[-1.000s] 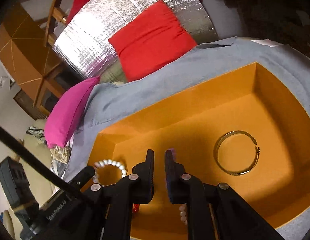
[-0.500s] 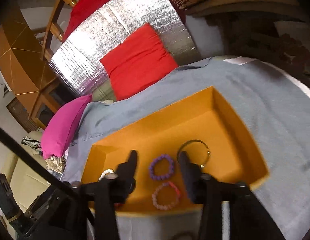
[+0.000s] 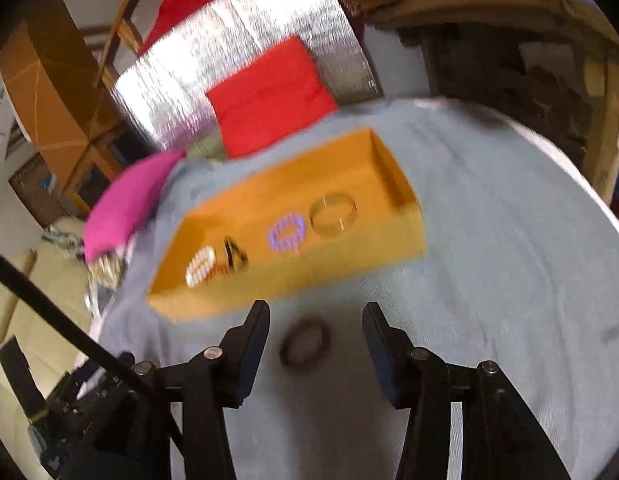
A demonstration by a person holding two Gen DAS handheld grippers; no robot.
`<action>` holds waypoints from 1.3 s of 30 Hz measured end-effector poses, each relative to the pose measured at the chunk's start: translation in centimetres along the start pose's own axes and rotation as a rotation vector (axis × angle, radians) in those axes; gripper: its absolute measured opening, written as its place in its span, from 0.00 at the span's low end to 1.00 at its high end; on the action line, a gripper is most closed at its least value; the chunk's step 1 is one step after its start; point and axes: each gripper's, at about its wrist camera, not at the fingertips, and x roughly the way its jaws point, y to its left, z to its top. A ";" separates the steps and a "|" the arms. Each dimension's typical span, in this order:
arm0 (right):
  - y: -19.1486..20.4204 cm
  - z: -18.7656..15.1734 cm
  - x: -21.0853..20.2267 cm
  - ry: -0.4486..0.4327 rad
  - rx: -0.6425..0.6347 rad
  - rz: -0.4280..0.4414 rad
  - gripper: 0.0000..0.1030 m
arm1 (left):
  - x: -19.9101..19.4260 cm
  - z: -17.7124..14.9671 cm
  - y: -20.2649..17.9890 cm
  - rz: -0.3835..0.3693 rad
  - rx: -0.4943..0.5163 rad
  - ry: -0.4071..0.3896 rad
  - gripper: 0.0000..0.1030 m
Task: Organize jewelry
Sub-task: 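Withdraw both tools from the box toward the pink bracelet and dark red bangle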
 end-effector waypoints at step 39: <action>1.3 -1.5 5.6 0.187 0.038 -0.047 0.50 | 3.4 -0.3 -2.8 0.014 0.135 0.073 0.71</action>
